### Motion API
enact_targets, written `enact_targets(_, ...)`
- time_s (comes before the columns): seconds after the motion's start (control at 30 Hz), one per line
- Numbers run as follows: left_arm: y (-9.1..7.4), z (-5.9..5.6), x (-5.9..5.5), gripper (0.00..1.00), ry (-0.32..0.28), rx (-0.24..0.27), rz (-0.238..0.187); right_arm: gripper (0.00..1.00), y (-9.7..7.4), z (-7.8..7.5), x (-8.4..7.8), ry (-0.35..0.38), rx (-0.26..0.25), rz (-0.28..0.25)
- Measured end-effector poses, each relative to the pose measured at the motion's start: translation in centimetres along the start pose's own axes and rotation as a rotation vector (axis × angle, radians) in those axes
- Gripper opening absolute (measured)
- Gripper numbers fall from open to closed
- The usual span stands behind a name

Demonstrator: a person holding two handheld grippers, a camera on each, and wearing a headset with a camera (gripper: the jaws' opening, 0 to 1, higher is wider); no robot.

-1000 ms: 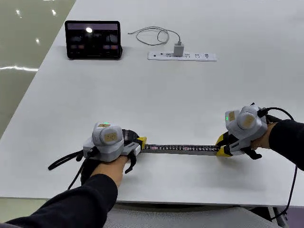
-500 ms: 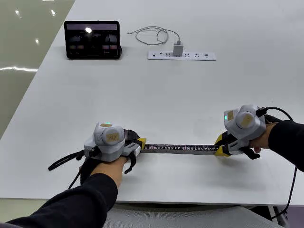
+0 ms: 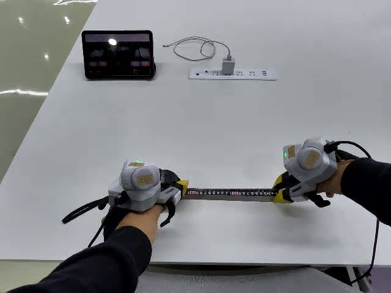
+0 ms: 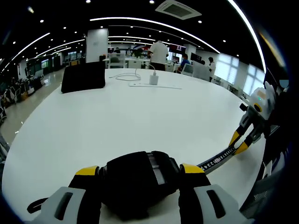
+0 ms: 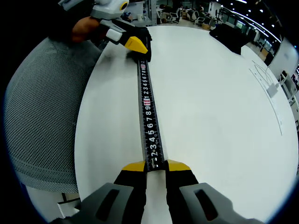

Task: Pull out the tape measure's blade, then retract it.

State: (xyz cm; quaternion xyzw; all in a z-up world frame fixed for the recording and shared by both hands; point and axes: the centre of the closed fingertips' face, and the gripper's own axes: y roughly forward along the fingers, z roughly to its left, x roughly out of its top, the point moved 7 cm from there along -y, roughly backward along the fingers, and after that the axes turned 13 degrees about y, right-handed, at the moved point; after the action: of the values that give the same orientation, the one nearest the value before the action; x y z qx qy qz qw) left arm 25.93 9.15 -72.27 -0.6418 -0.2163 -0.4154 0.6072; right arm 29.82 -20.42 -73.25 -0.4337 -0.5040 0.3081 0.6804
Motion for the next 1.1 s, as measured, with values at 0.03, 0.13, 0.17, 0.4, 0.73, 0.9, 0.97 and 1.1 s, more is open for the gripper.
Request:
enact_targets(0.03, 0.0, 0.0, 0.0, 0.63, 0.0, 0.0, 0.0, 0.11, 0.1, 0.0, 0.0, 0.0, 0.0, -0.001)
enact_targets(0.13, 0.0, 0.0, 0.0, 0.63, 0.003, -0.001, 0.0, 0.11, 0.2, 0.0, 0.1, 0.002, 0.0, -0.004)
enact_targets(0.17, 0.0, 0.0, 0.0, 0.63, 0.003, -0.001, -0.001, 0.11, 0.3, 0.1, 0.2, 0.002, 0.0, -0.005)
enact_targets(0.4, 0.0, 0.0, 0.0, 0.63, 0.008, -0.002, 0.0, 0.11, 0.5, 0.4, 0.5, 0.005, -0.005, -0.019)
enact_targets(0.73, 0.0, -0.1, 0.0, 0.63, 0.013, -0.004, 0.0, 0.11, 0.8, 0.6, 1.0, 0.01, -0.001, -0.029)
enact_targets(0.9, 0.0, -0.1, 0.0, 0.63, 0.015, -0.005, 0.001, 0.11, 0.8, 0.8, 1.1, 0.011, -0.002, -0.036)
enact_targets(0.97, 0.0, -0.1, 0.0, 0.63, 0.015, -0.005, 0.001, 0.11, 0.8, 0.9, 1.2, 0.01, -0.001, -0.038)
enact_targets(1.1, 0.0, -0.1, 0.0, 0.63, 0.017, -0.004, 0.001, 0.11, 0.9, 0.9, 1.3, 0.011, -0.001, -0.041)
